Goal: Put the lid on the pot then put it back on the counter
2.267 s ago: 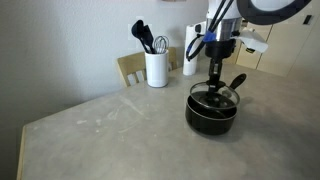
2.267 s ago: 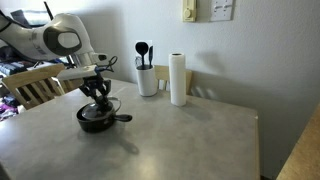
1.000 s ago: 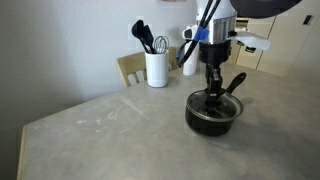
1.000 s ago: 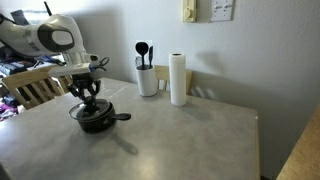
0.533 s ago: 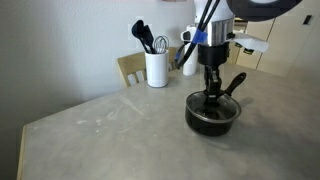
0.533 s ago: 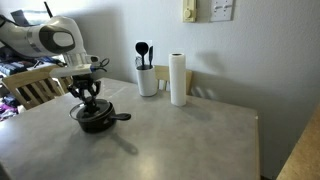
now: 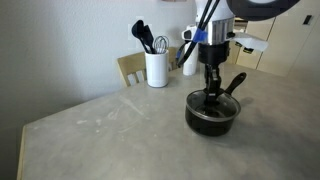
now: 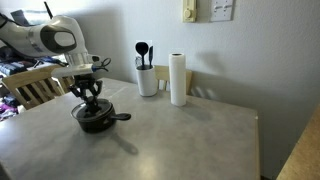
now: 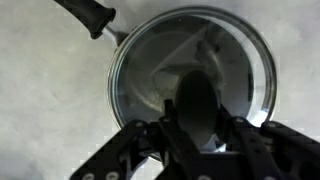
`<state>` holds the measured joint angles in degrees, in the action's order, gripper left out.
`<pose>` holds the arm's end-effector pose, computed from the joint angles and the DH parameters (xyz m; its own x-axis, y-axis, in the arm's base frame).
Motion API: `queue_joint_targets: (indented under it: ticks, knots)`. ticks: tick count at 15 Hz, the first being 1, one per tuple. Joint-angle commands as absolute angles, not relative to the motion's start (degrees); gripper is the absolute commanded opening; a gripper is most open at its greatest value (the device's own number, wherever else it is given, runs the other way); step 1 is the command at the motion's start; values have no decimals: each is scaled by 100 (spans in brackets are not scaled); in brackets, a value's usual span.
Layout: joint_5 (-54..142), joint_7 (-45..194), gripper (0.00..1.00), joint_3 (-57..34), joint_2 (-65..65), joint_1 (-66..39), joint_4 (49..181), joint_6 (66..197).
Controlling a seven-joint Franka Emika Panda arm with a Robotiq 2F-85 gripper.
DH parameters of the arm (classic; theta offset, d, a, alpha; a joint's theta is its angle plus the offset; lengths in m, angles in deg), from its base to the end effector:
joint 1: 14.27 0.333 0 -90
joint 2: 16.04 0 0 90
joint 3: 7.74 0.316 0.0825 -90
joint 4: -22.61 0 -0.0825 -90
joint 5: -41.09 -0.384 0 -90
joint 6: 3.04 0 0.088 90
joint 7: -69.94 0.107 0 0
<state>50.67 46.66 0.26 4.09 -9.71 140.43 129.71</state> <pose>0.5700 0.1224 0.2588 0.7364 0.6680 -0.1066 0.6736 -0.7387 0.0243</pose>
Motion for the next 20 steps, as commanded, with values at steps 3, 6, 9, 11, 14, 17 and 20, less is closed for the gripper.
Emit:
queue_joint_targets:
  ticks: [3,6,9,11,14,17,20]
  knots:
    - [5023,4440,14,23,539,-1108,14005,13177]
    - [5024,4419,14,27,630,-1131,13979,13252]
    - [5032,4417,14,31,654,-1130,13967,13276]
    - [5041,4430,48,27,654,-1124,13970,13259]
    - [5081,4492,77,10,635,-1097,13976,13161]
    - [5147,4581,98,-22,574,-1068,14005,13105]
    - [5189,4622,100,-49,474,-1063,14049,13060]
